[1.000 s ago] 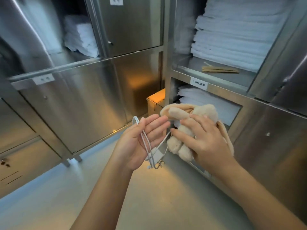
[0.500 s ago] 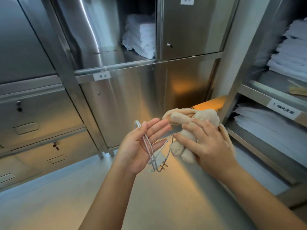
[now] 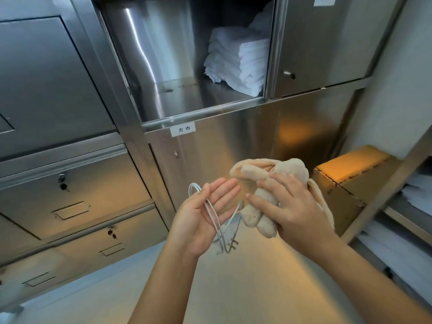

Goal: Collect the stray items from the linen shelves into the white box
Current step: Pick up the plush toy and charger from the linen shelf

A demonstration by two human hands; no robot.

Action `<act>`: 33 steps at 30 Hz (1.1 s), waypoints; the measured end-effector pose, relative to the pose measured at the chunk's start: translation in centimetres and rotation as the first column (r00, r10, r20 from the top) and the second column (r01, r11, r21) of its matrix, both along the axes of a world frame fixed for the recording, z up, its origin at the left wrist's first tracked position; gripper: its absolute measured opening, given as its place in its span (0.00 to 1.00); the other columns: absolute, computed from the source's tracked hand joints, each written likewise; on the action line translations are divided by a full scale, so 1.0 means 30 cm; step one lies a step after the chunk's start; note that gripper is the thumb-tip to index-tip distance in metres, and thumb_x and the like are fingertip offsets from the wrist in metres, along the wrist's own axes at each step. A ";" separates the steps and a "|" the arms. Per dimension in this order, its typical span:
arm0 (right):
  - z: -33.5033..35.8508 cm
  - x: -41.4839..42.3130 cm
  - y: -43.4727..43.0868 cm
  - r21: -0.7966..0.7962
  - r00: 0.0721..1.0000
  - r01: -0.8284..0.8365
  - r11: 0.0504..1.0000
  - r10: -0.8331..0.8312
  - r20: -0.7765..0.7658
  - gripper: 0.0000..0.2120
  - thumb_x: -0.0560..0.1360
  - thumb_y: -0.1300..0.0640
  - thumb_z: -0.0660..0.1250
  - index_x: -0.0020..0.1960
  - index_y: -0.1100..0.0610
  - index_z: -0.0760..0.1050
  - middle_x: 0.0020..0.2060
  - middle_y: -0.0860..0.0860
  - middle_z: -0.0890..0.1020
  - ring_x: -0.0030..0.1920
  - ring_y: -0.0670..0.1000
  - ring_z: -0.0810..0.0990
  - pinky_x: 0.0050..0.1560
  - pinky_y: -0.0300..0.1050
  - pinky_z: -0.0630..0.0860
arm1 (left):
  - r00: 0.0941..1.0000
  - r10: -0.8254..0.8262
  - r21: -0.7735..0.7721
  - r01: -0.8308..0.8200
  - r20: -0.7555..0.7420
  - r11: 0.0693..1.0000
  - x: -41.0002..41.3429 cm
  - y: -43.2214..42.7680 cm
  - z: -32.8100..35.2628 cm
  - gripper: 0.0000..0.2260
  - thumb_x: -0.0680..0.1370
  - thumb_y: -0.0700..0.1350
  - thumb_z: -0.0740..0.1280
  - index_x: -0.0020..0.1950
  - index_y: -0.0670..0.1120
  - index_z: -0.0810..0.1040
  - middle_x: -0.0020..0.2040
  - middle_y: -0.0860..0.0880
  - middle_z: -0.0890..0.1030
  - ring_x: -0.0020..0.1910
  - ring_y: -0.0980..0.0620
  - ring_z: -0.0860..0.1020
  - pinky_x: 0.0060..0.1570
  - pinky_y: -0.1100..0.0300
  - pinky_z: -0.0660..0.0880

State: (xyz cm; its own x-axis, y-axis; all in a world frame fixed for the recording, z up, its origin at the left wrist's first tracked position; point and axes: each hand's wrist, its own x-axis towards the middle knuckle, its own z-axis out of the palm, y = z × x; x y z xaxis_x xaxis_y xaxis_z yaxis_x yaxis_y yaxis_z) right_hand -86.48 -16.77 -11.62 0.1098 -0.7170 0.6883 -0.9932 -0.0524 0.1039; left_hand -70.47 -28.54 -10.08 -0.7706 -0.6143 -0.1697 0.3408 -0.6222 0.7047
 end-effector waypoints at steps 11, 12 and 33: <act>-0.059 -0.238 -0.396 0.032 0.998 -0.051 0.998 0.050 0.028 0.24 0.60 0.67 0.78 0.55 0.55 0.81 0.54 0.60 0.81 0.55 0.64 0.77 0.56 0.63 0.71 | 0.997 0.075 0.047 -0.077 0.031 0.996 -0.206 -0.370 -0.057 0.16 0.82 0.45 0.49 0.59 0.40 0.73 0.54 0.43 0.82 0.54 0.49 0.81 0.50 0.50 0.75; -0.059 -0.280 -0.437 0.022 0.998 -0.052 0.998 0.052 0.025 0.24 0.60 0.66 0.78 0.54 0.55 0.81 0.54 0.60 0.81 0.55 0.64 0.78 0.55 0.63 0.72 | 0.996 0.086 0.044 -0.087 0.031 0.995 -0.244 -0.408 -0.056 0.16 0.82 0.45 0.49 0.59 0.40 0.73 0.54 0.43 0.82 0.53 0.48 0.81 0.50 0.50 0.75; 0.017 -0.722 -1.230 -0.022 0.968 -0.248 0.969 0.246 -0.051 0.15 0.69 0.64 0.70 0.55 0.57 0.81 0.54 0.61 0.80 0.56 0.65 0.76 0.56 0.63 0.71 | 0.974 0.222 -0.037 -0.223 -0.041 0.974 -0.606 -1.059 0.084 0.16 0.82 0.45 0.49 0.58 0.41 0.74 0.55 0.44 0.82 0.55 0.48 0.80 0.53 0.49 0.76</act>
State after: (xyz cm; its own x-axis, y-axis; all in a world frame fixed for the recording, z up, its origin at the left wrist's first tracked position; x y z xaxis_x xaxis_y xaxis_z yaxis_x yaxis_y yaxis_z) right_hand -108.15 -53.67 -11.11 0.3139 -0.6442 0.6975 -0.9438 -0.2920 0.1551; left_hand -88.65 -60.31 -7.57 -0.6190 -0.7769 -0.1150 0.4937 -0.4988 0.7124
